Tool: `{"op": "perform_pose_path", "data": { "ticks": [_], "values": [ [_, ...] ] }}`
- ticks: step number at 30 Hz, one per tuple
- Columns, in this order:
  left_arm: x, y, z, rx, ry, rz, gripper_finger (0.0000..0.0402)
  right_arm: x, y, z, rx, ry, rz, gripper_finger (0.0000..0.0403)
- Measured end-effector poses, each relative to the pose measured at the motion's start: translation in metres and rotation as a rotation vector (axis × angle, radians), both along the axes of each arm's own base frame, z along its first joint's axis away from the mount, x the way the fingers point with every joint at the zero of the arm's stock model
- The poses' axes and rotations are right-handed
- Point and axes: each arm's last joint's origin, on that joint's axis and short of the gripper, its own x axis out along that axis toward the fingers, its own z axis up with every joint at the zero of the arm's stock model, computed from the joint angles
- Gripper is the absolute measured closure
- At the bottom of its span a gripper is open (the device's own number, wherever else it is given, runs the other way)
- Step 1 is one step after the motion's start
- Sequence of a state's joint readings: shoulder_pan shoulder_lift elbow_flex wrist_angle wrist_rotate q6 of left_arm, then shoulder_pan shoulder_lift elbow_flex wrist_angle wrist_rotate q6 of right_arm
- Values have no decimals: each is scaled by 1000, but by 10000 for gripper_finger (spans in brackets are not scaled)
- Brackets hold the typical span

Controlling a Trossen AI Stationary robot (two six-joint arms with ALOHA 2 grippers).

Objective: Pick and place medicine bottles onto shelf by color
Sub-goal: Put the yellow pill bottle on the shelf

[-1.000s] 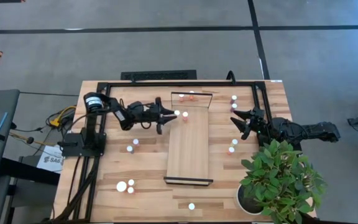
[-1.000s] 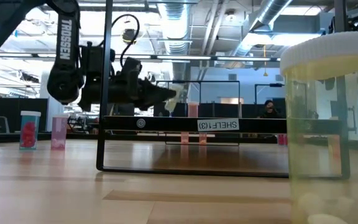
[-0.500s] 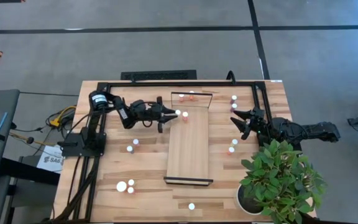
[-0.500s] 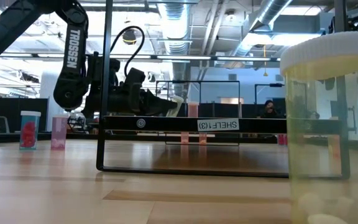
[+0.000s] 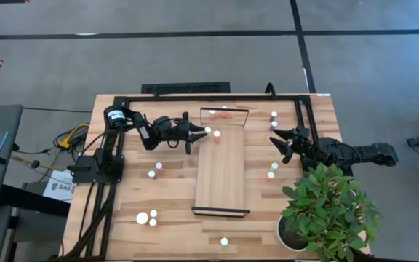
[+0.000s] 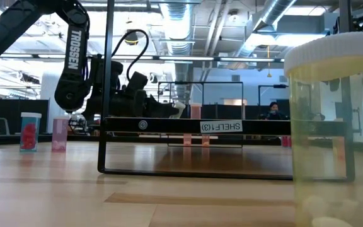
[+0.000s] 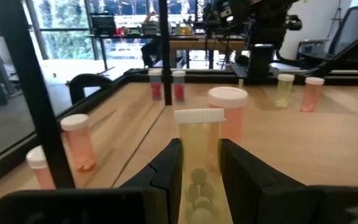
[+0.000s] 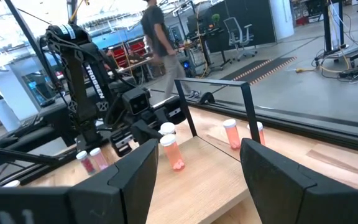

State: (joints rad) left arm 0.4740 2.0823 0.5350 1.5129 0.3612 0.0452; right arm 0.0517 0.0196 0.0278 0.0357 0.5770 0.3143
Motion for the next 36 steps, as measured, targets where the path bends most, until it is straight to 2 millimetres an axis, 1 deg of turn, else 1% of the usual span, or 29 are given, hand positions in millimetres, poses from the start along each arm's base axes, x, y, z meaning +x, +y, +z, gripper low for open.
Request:
{"op": "perform_pose_path", "data": {
  "ticks": [10, 15, 20, 23, 27, 36],
  "values": [
    [0, 1, 0, 22, 4, 17, 325, 0, 0, 0, 0, 0, 0, 152],
    [8, 4, 2, 33, -26, 16, 324, 0, 0, 0, 0, -1, 0, 152],
    [16, 7, -10, -34, -44, -11, 324, 0, 0, 0, 0, 0, 0, 152],
    [20, 8, -11, -35, -49, -27, 324, 0, 0, 0, 0, 0, 0, 152],
    [21, 9, -11, -15, -49, -29, 324, 0, 0, 0, 0, 0, 0, 152],
    [17, 13, -12, -47, -47, -11, 321, 0, 0, 0, 0, 0, 0, 152]
  ]
}}
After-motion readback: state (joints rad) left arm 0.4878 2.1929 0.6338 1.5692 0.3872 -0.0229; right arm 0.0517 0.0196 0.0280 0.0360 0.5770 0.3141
